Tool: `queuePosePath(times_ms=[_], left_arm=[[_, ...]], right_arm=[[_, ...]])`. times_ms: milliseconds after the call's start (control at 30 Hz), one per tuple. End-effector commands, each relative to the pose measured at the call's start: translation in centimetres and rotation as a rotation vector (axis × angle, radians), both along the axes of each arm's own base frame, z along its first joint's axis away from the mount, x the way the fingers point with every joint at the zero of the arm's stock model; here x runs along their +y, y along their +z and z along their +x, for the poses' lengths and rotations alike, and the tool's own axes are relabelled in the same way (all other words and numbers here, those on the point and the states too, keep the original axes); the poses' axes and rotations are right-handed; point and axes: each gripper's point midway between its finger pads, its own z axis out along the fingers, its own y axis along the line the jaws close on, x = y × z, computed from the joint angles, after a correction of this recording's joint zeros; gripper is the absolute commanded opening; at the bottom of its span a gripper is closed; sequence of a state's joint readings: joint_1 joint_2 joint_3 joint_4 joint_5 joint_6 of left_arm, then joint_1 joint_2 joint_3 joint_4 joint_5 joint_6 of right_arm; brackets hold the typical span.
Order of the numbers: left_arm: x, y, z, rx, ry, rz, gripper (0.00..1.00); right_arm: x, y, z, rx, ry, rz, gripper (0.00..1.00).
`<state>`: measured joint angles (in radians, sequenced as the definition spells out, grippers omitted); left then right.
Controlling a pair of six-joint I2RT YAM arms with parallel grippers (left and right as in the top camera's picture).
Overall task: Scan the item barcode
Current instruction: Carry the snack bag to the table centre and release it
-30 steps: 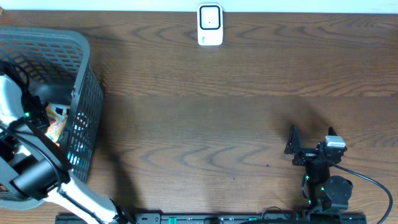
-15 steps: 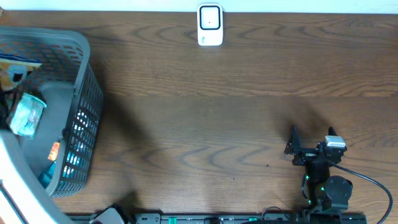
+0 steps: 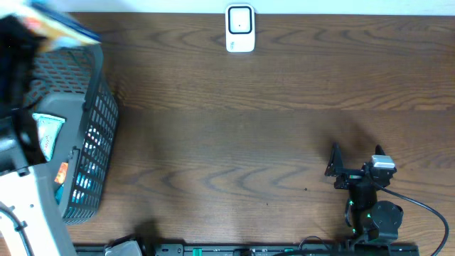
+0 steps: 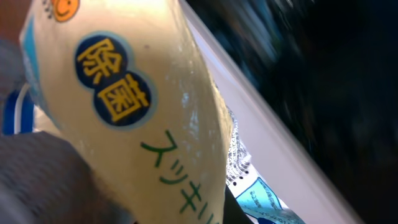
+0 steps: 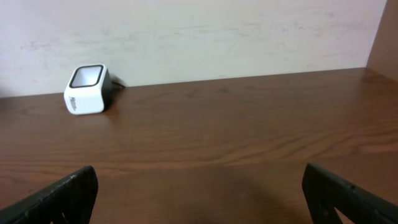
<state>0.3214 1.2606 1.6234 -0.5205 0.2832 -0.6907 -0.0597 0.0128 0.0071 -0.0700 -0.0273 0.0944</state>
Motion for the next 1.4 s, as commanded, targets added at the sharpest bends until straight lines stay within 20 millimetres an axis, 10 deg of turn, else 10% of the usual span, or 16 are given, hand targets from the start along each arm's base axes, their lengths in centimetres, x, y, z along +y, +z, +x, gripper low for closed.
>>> queuePosePath(times_ms=[0,167,367,633,867,1100,1267,1367], left_arm=[[-9.7,-1.1,0.6,0.028,-0.389,0.158,0.07],[-18.5,-7.3,0.5,0.197,-0.694,0.277,0.07],[-24.1,-14.7,1.7,0.385,-0.872,0.299,0.07],[-26.7,-25.9,4.6,0.657,-0.906,0.276,0.07],[-27.9,-35.2,2.9,0.955,-0.891,0.283,0.08],[-27.9,-37.7,2.0,1.039,-0.880,0.331,0.09],[-27.8,-37.8,1.7,1.054,-0.881,0.331,0.81],[-27.6,-37.7,1.4,1.065,-0.880,0.330,1.00]], right_arm=[[0.1,-0.1,0.0,0.000,0.003,0.005,0.99],[0.1,-0.1,0.0,0.000,0.003,0.005,0.99],[0.1,-0.1,0.0,0.000,0.003,0.005,0.99],[0.1,-0.1,0.0,0.000,0.003,0.005,0.99],[0.1,-0.1,0.0,0.000,0.003,0.005,0.99],[0.1,-0.1,0.0,0.000,0.003,0.005,0.99],[0.1,-0.1,0.0,0.000,0.003,0.005,0.99],[0.1,-0.1,0.0,0.000,0.003,0.005,0.99]])
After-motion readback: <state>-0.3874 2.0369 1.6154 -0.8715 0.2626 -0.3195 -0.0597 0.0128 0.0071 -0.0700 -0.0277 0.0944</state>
